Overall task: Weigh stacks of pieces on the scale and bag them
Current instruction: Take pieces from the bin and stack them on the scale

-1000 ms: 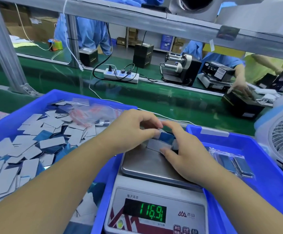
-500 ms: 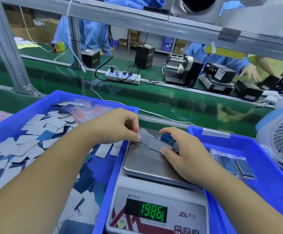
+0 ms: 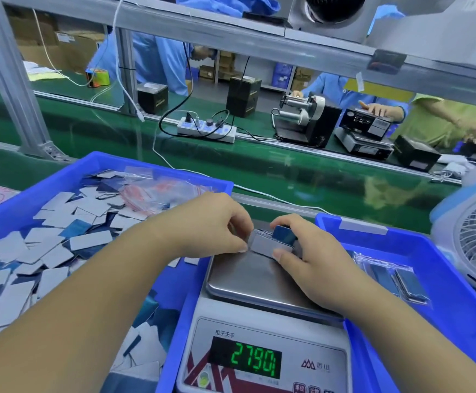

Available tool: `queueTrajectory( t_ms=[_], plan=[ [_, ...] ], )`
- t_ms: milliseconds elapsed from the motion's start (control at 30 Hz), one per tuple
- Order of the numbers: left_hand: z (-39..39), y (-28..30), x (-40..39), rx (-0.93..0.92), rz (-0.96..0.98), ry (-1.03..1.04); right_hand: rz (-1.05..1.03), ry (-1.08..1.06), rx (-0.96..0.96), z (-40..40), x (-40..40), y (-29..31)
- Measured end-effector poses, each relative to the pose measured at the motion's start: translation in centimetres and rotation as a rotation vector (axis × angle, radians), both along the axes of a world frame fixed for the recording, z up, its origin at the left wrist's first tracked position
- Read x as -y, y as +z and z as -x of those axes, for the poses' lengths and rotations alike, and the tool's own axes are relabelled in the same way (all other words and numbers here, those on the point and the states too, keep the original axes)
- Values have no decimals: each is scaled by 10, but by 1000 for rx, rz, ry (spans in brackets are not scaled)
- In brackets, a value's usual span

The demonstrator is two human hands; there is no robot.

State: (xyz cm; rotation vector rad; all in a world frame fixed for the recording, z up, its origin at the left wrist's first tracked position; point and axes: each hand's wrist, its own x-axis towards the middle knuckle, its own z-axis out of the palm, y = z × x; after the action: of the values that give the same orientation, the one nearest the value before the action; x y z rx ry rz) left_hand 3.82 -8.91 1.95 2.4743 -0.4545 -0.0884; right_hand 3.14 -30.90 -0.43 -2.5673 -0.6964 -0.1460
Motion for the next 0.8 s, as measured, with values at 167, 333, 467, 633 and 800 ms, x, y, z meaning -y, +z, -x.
queueTrajectory(
  t_ms=[167, 333, 467, 633, 800],
  plan=[
    [5, -2, 14, -39, 161, -17, -36, -1, -36, 0, -2, -1],
    [1, -12, 29, -74, 294, -51, -54, -6, -99, 2, -6, -2],
    [-1, -18, 32, -85, 335, -8, -44, -6, -127, 2, -5, -2],
    [1, -19, 33, -18, 295, 24, -161, 20, 15, 1, 2, 10],
    [6, -13, 34, 21, 172, -49, -179, 10, 203, 3, 6, 21]
  ],
)
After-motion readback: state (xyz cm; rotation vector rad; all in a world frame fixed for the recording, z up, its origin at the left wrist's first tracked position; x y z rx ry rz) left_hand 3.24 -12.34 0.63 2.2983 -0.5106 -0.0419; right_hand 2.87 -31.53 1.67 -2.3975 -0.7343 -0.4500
